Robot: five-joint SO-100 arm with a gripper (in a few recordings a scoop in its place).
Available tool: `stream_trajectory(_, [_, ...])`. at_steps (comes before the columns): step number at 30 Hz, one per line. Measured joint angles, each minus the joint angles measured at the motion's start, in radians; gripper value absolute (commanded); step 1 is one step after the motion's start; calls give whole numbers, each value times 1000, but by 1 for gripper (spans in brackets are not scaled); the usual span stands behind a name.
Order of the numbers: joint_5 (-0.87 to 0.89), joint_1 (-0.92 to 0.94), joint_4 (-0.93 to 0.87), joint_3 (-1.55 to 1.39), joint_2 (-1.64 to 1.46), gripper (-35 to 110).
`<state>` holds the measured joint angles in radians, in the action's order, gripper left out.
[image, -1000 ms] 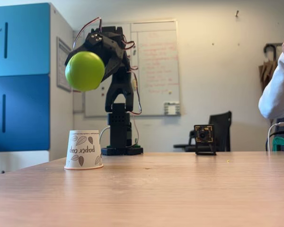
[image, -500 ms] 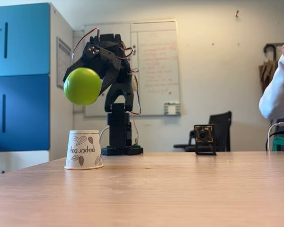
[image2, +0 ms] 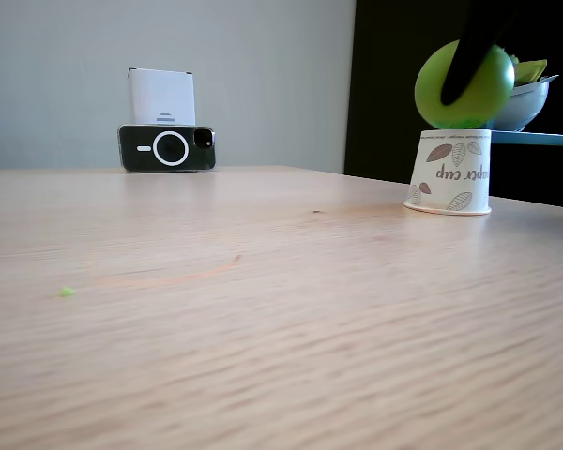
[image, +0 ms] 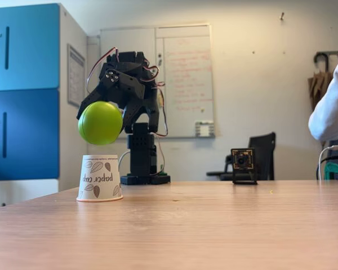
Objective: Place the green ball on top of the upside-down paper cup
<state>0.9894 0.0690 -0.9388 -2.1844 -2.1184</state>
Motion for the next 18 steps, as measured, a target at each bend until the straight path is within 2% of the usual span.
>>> stream_trajectory(18, [18,-18,9,-12,0,31])
